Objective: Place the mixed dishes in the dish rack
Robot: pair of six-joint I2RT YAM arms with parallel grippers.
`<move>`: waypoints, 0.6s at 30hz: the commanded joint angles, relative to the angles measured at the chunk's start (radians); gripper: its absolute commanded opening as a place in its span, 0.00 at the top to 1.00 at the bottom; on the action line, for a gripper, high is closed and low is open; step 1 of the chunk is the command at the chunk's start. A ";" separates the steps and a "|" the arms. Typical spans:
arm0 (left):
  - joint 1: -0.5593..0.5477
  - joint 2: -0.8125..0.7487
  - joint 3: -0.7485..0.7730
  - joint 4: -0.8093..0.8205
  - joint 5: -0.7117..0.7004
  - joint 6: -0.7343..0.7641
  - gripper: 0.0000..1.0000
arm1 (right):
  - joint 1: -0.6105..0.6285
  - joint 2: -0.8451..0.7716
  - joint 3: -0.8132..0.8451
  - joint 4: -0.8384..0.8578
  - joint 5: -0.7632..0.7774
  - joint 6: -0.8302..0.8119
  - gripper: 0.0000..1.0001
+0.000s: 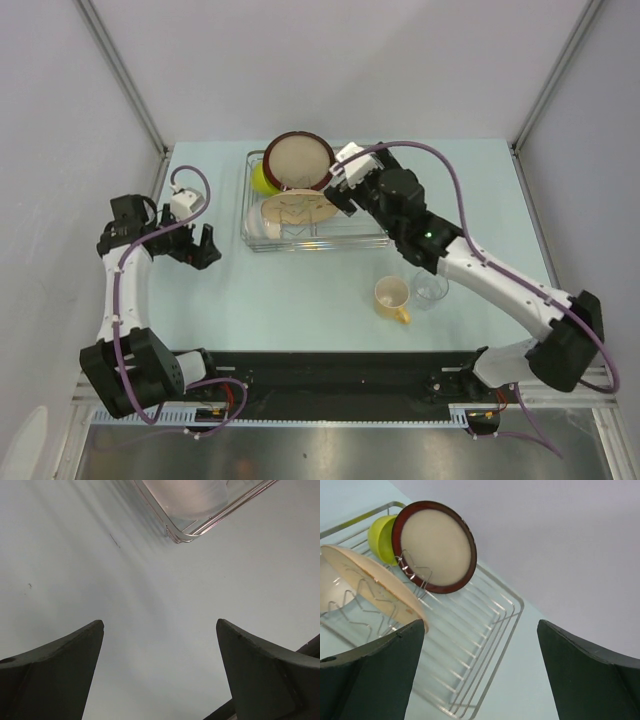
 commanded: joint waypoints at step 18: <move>-0.118 -0.073 0.195 -0.061 0.018 -0.045 0.00 | 0.200 -0.284 -0.172 -0.833 -0.035 0.778 0.04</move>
